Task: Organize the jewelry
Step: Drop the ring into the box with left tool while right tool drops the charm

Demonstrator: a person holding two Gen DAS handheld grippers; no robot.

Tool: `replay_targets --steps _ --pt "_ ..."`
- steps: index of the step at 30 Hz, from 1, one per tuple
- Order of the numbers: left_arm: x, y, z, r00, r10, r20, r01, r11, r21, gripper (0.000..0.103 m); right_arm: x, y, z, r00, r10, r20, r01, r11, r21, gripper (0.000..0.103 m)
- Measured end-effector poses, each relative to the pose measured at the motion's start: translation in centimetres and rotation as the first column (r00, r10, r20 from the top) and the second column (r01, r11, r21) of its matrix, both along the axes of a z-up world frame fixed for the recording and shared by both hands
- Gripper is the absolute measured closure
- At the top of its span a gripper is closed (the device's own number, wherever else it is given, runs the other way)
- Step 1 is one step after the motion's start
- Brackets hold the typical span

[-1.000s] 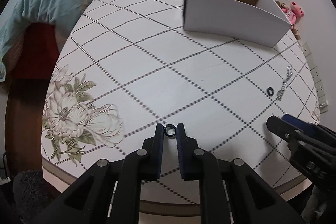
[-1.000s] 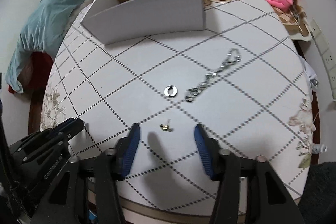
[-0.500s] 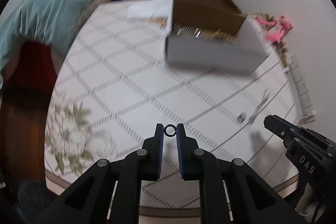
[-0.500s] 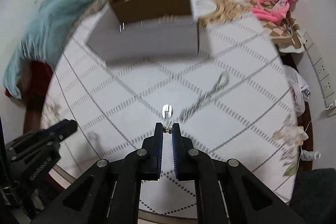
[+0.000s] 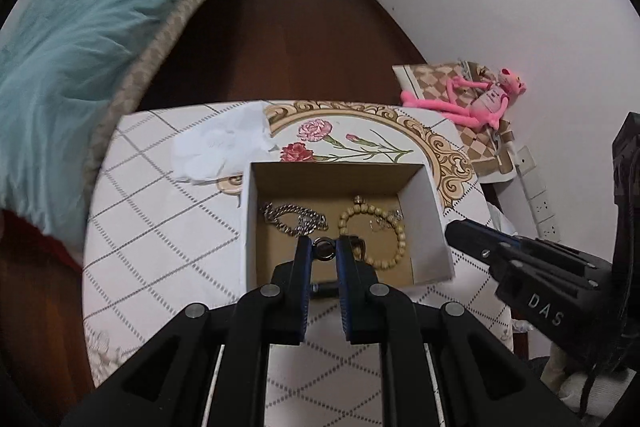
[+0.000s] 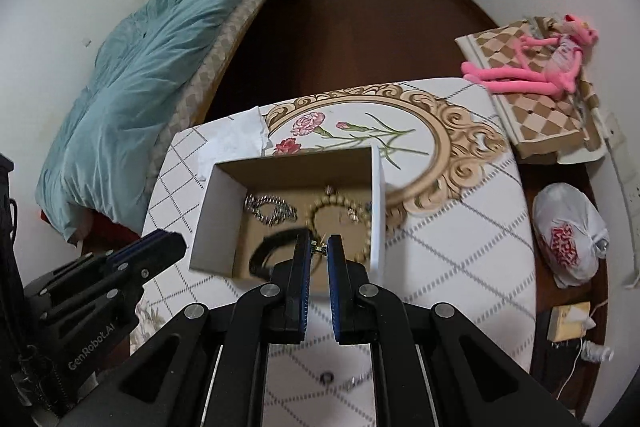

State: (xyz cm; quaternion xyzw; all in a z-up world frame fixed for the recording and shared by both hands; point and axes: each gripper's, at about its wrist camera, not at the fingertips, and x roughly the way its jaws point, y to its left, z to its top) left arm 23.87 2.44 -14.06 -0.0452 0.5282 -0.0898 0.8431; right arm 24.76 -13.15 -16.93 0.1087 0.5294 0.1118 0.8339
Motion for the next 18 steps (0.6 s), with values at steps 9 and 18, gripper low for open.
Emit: replay_targets --steps 9,18 --pt "4.3 0.7 -1.9 0.992 0.028 -0.127 -0.035 0.998 -0.053 0.091 5.7 1.6 -3.2 0.989 0.075 -0.131 -0.081 0.996 -0.044 0.092" --pt "4.5 2.0 -0.8 0.993 0.085 -0.077 -0.081 0.995 0.053 0.029 6.1 0.0 -2.5 0.991 0.03 -0.131 -0.037 0.998 -0.058 0.074"
